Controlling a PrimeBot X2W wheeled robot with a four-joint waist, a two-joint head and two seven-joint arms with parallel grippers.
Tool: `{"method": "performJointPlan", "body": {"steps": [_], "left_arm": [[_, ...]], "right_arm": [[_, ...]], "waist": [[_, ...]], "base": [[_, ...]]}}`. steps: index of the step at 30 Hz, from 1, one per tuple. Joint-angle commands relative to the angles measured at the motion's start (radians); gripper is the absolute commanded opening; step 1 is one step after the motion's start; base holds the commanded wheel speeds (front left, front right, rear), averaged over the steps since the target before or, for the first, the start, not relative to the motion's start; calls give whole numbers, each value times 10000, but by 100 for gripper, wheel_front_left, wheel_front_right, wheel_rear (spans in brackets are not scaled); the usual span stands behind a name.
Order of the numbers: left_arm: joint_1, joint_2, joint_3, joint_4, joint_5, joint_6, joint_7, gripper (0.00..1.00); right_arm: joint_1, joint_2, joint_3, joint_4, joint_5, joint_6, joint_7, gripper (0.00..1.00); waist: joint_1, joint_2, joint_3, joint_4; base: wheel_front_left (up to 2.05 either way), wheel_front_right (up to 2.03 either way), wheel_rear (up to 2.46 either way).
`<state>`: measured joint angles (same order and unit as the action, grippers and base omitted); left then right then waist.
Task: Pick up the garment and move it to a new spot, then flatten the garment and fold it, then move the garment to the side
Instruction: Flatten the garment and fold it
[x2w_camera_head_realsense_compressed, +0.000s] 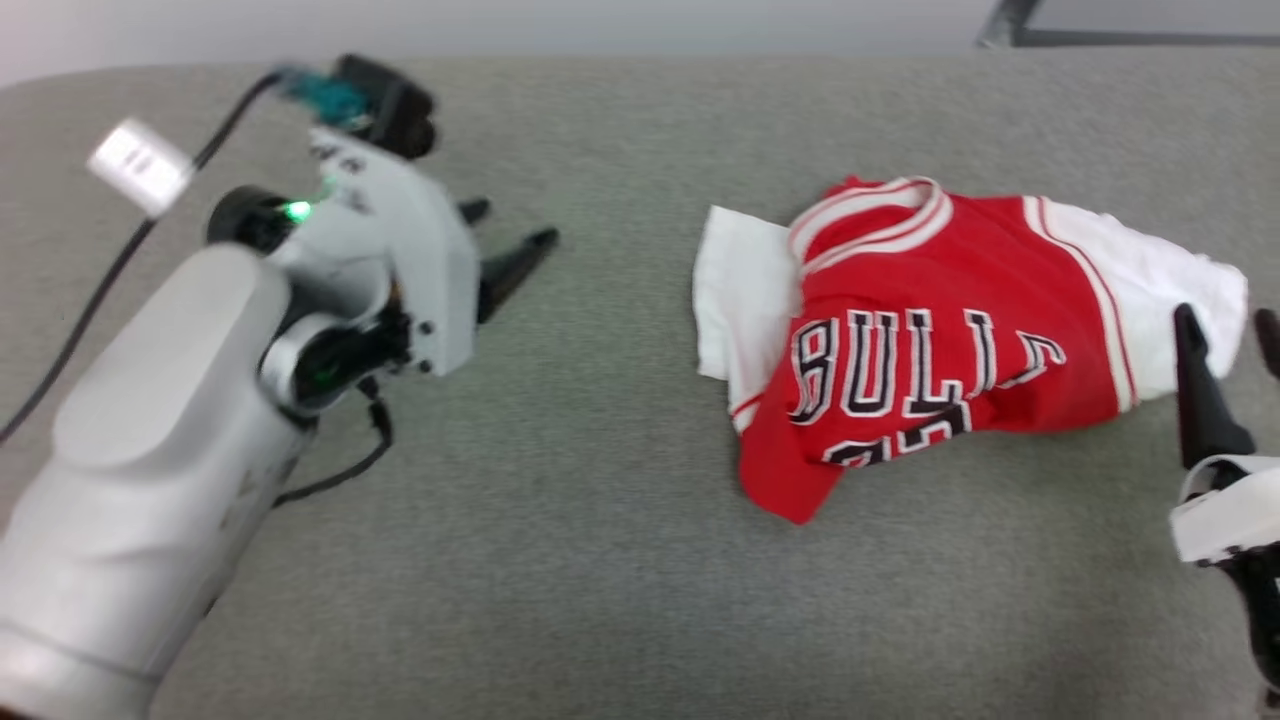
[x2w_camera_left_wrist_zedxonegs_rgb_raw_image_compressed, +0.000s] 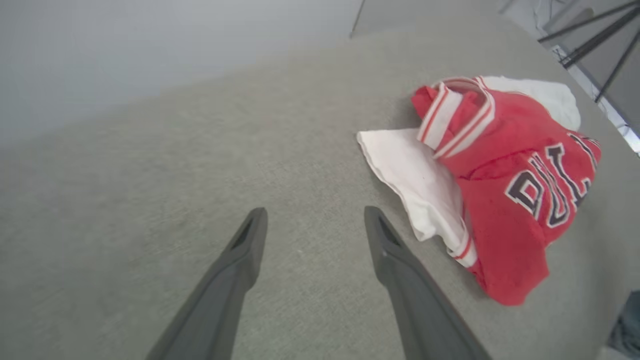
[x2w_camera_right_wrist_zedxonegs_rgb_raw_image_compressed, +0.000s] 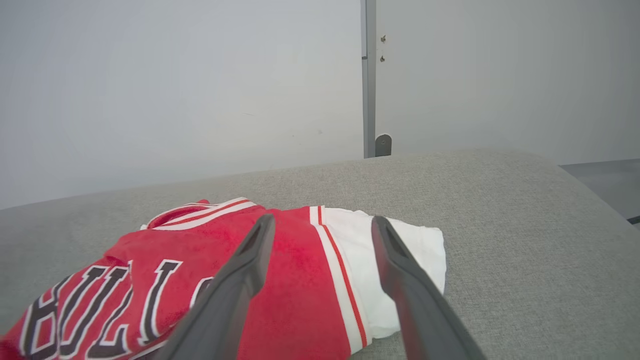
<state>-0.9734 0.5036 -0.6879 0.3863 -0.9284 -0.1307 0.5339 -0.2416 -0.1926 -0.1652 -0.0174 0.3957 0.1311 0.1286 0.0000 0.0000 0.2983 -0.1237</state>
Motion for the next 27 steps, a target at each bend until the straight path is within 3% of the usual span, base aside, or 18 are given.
{"method": "performJointPlan", "body": {"steps": [1, 5, 10, 19, 27], "left_arm": [[-295, -85, -153, 159, -224, 5, 412, 100], [-1171, -504, -633, 846, -1172, 4, 2158, 100], [-1973, -1231, -1019, 1913, -1474, 6, 3250, 100], [-2271, -1749, -1423, 3079, -1781, 5, 3822, 100], [-2474, -1925, -1501, 3219, -2167, 5, 3924, 100]], "right_arm": [[77, 53, 86, -102, 14, -6, -73, 100], [-15, 233, 319, -299, 75, -6, -246, 100], [-214, 392, 514, -226, 46, -6, -482, 100], [-362, 533, 768, 195, 160, -6, -875, 100], [-542, 535, 898, 389, 197, -6, -951, 100]], "waist": [[0, 0, 383, -498], [0, 0, 797, -875], [0, 0, 1217, -1152], [0, 0, 1554, -1514], [0, 0, 1585, -1557]], "base": [[0, 0, 0], [0, 0, 0], [0, 0, 0], [0, 0, 0], [0, 0, 0]]}}
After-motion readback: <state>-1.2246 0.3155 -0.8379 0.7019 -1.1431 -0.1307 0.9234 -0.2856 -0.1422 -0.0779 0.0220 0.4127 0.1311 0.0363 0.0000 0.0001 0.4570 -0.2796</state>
